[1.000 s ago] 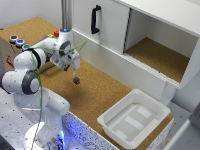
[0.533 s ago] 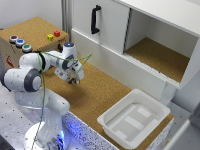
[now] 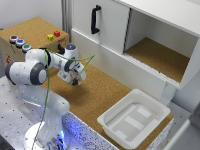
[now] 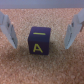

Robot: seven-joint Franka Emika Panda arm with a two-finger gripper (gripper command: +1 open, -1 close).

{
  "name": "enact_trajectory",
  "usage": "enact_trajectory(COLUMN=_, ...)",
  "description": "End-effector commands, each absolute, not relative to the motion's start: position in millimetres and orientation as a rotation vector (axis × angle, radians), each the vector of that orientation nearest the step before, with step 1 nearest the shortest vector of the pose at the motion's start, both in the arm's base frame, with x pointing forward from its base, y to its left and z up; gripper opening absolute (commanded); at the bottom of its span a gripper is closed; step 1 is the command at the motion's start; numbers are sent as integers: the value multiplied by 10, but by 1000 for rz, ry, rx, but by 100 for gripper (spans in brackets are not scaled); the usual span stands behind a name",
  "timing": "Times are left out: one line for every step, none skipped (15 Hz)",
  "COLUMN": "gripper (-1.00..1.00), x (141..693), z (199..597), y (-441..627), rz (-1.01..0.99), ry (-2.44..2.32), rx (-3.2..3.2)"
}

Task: Go towards the purple block and lift it

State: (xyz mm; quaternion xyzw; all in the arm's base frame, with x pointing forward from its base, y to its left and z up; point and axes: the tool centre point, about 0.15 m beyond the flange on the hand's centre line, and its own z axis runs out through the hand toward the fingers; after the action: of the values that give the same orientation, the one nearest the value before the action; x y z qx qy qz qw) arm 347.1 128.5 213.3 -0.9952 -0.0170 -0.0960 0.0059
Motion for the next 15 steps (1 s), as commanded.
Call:
enact_trajectory(gripper=-100, x=3739, z=2010, y=1363, rz=-212, ry=-79, rx=-3188)
enact_trajectory(gripper=-100, x=3728, z=1983, y=1364, rz=-184, ry=-73, rx=-3181)
enact_trajectory(gripper=-100, x=3713, z=1973, y=1361, rz=-172, ry=-67, rx=-3178)
enact_trajectory(gripper=-100, x=3694, z=1961, y=1362, rz=-166, ry=-66, rx=-3177)
enact_trajectory(gripper=-100, x=3677, z=1973, y=1357, rz=-170, ry=-56, rx=-3183)
enact_trajectory(gripper=-100, x=3664, z=2052, y=1340, rz=-189, ry=-38, rx=-3188)
enact_trajectory(gripper=-100, x=3658, z=2179, y=1325, rz=-217, ry=-25, rx=-3190)
enact_trajectory(gripper=-100, x=3657, z=2364, y=1318, rz=-252, ry=-32, rx=-3186)
enact_trajectory(gripper=-100, x=3653, z=2600, y=1319, rz=-303, ry=-52, rx=-3179)
enact_trajectory(gripper=-100, x=3649, z=2810, y=1333, rz=-330, ry=-74, rx=-3177)
enact_trajectory(gripper=-100, x=3631, z=3101, y=1358, rz=-388, ry=-102, rx=-3182)
enact_trajectory(gripper=-100, x=3609, z=3496, y=1378, rz=-439, ry=-138, rx=-3200)
enact_trajectory(gripper=-100, x=3592, z=3737, y=1377, rz=-452, ry=-158, rx=-3208)
enact_trajectory(gripper=-100, x=3549, z=4054, y=1360, rz=-502, ry=-156, rx=-3204)
enact_trajectory(gripper=-100, x=3489, z=4382, y=1360, rz=-556, ry=-174, rx=-3201)
